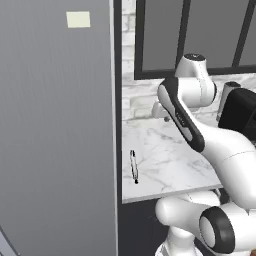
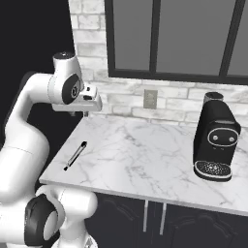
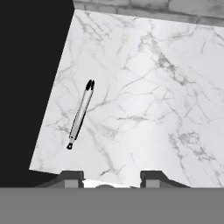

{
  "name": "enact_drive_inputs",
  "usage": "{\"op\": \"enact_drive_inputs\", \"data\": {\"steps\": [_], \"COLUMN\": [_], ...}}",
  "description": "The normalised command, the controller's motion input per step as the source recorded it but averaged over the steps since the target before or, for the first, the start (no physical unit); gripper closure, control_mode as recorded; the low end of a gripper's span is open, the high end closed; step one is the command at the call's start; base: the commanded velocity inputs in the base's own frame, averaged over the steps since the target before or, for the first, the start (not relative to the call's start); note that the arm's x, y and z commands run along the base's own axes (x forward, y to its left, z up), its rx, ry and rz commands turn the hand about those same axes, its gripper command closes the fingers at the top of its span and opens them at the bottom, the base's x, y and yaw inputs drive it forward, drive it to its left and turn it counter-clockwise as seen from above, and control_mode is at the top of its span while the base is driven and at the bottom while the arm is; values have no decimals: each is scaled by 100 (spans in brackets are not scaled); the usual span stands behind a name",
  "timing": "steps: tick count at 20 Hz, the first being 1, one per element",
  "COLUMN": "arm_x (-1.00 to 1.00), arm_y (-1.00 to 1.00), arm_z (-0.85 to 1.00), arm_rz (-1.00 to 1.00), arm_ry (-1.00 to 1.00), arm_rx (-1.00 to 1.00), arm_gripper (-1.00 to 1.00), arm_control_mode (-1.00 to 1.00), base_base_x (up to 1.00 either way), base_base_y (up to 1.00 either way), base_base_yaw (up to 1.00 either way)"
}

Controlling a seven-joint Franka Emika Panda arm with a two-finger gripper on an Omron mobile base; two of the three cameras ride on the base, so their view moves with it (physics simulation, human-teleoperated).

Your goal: Pick up the tongs from the counter and place them near the plate next to the oven.

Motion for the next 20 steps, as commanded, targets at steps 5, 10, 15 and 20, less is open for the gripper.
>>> {"op": "enact_drive_inputs", "data": {"steps": [5, 10, 15, 20], "arm_x": [-34, -26, -2, -1], "arm_y": [15, 54, 49, 2], "arm_z": [-13, -58, -70, -57], "arm_rz": [2, 5, 6, 10], "arm_ry": [-1, 10, 0, 5], "arm_rx": [-1, -6, -1, 0], "arm_gripper": [-100, -100, -100, -100], "arm_control_mode": [-100, -100, -100, -100], "base_base_x": [0, 0, 0, 0], "base_base_y": [0, 0, 0, 0], "base_base_yaw": [0, 0, 0, 0]}}
